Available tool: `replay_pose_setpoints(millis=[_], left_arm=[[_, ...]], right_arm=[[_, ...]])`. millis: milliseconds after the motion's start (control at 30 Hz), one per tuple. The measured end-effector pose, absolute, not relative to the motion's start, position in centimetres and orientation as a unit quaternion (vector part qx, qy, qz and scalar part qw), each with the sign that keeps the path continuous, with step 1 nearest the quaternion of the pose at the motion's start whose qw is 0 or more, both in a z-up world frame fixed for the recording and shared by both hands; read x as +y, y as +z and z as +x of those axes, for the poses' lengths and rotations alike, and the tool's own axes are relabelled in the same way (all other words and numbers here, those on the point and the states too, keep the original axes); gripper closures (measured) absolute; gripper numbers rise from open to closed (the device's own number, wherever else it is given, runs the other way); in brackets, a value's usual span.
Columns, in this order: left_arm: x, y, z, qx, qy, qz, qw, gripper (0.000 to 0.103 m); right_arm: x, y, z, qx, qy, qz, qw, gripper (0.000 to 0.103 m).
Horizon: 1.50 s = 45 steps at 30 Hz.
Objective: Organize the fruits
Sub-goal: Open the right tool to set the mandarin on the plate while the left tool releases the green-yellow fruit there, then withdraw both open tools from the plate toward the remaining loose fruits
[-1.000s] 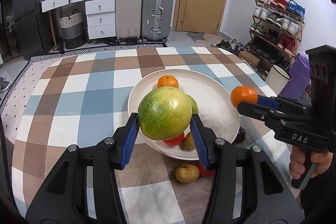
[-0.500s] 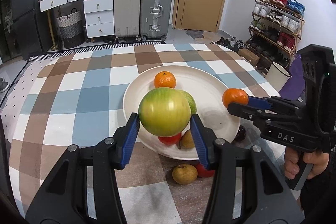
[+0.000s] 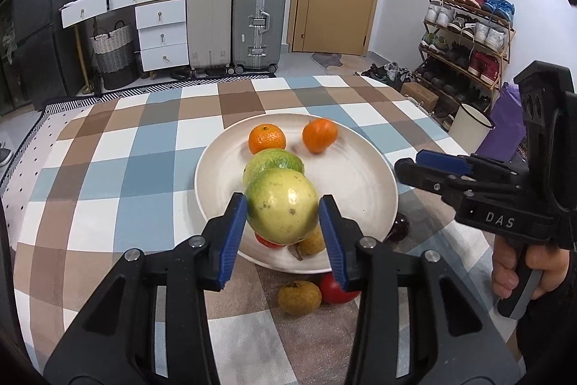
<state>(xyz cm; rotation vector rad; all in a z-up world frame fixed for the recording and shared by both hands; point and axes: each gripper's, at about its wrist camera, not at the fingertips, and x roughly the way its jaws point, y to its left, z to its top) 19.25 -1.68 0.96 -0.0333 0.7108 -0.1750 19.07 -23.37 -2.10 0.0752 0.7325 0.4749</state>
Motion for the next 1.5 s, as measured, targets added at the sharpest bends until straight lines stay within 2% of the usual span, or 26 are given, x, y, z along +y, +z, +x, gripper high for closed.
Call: replay_pose_setpoints(millis=[100,167,367,433,467,500,567,667,1000,1067,1233,1500], left_arm=[[-1.4,0.5,19.3,0.351,-0.072,-0.02,0.933,0.059],[-1.3,0.1,19.6,0.355,-0.067,-0.027,0.932,0.057],[-2.2,0.0,19.6,0.346,-0.072,-0.009,0.936,0.057],[-2.4,0.1,19.6,0.347,-0.073,-0.007,0.935,0.046],[-2.4,0.1,19.7,0.35,-0.074,-0.008,0.934,0.03],[-2.4,0.2,19.6,0.349,-0.068,-0.008,0.935,0.017],[-2.2,0.4,19.2,0.343,-0.061,-0.005,0.937,0.015],[-1.5,0.7,18.5,0.345,-0.049,-0.007,0.937,0.0],[1.1,1.1,15.1,0.339,-0.041,-0.036,0.939,0.0],[1.0,1.0,14.7,0.34,-0.04,-0.033,0.939,0.0],[0.9,0.3,14.2,0.344,-0.039,-0.035,0.938,0.0],[1.1,-1.1,14.3,0.361,-0.033,-0.045,0.931,0.0]], right_arm=[[-23.8,-1.9,18.9,0.35,0.225,0.037,0.909,0.048],[-24.1,-1.9,18.8,0.349,0.225,0.044,0.909,0.042],[-24.4,-1.9,18.9,0.35,0.223,0.047,0.909,0.042],[-24.5,-1.9,18.8,0.352,0.222,0.048,0.908,0.041],[-24.5,-1.9,18.8,0.352,0.222,0.047,0.908,0.039],[-24.6,-1.8,18.7,0.35,0.221,0.047,0.909,0.038],[-24.8,-1.8,18.5,0.347,0.22,0.048,0.911,0.031],[-25.2,-1.8,18.4,0.346,0.218,0.051,0.911,0.025],[-27.2,-1.7,16.8,0.342,0.209,0.067,0.914,0.015],[-27.4,-1.8,16.6,0.343,0.211,0.07,0.913,0.008],[-27.3,-1.8,16.0,0.342,0.21,0.055,0.914,0.002],[-26.0,-2.1,15.6,0.351,0.219,0.015,0.91,0.001]])
